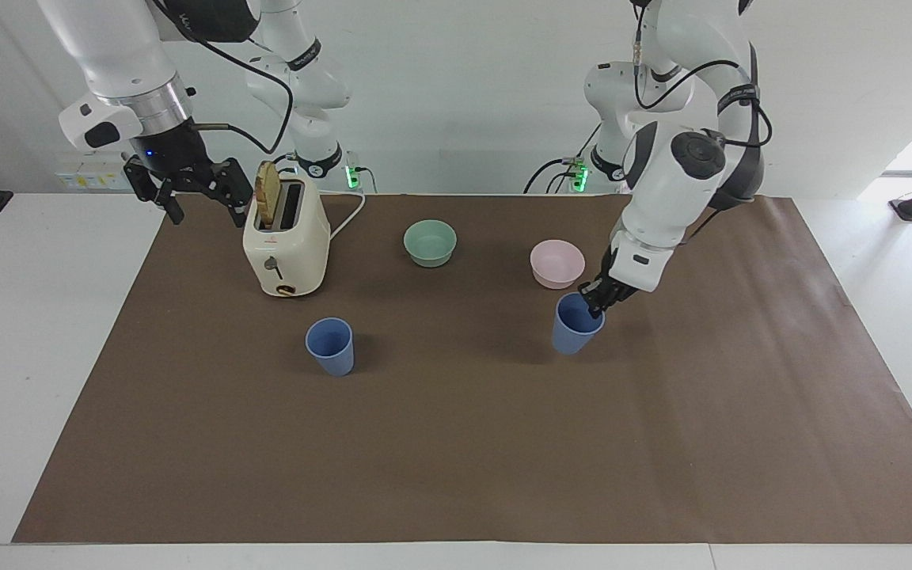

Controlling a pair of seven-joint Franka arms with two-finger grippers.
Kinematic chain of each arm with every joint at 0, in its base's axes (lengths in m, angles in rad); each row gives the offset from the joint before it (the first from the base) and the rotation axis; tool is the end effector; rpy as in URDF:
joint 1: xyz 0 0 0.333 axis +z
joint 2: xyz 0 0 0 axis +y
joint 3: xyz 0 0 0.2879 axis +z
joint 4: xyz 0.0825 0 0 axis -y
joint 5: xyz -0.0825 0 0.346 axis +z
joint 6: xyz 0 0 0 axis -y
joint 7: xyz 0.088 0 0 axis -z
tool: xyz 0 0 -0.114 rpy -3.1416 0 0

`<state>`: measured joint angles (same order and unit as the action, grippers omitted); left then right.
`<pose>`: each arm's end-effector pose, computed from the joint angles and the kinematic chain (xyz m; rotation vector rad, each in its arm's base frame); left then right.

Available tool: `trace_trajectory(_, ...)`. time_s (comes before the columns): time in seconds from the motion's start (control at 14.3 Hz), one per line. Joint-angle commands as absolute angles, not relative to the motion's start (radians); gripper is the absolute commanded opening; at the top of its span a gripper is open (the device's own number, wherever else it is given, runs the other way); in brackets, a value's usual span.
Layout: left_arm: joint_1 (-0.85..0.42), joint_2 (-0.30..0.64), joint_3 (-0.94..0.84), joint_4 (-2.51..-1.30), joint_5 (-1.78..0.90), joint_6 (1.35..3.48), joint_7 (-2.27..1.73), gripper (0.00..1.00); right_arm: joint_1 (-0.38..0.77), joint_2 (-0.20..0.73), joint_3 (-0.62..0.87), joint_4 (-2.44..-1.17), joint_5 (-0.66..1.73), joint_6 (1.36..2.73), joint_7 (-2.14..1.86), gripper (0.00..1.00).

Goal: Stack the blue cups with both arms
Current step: 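Carry the blue cup with the left gripper toward the table center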

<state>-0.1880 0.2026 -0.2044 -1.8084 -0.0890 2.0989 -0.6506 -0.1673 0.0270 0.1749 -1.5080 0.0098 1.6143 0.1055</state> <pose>0.5404 -0.2223 0.4225 2.9575 0.4553 0.0295 0.5297 0.0038 0.6070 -3.1164 0.1531 -0.1229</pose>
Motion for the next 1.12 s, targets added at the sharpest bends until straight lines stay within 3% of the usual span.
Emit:
trace_trajectory(0.0,-0.257,0.279,-0.189,-1.778,-0.063,2.173,-0.719,0.00,-0.181,0.008,0.184,-1.531,0.018,1.621,0.109,1.00)
trace_trajectory(0.42,-0.340,0.321,-0.190,-1.763,-0.066,2.232,-0.753,0.00,-0.181,0.009,0.184,-1.531,0.018,1.621,0.109,1.00)
trace_trajectory(1.05,-0.359,0.328,-0.190,-1.781,-0.066,2.226,-0.753,0.00,-0.181,0.009,0.184,-1.531,0.018,1.623,0.107,1.00)
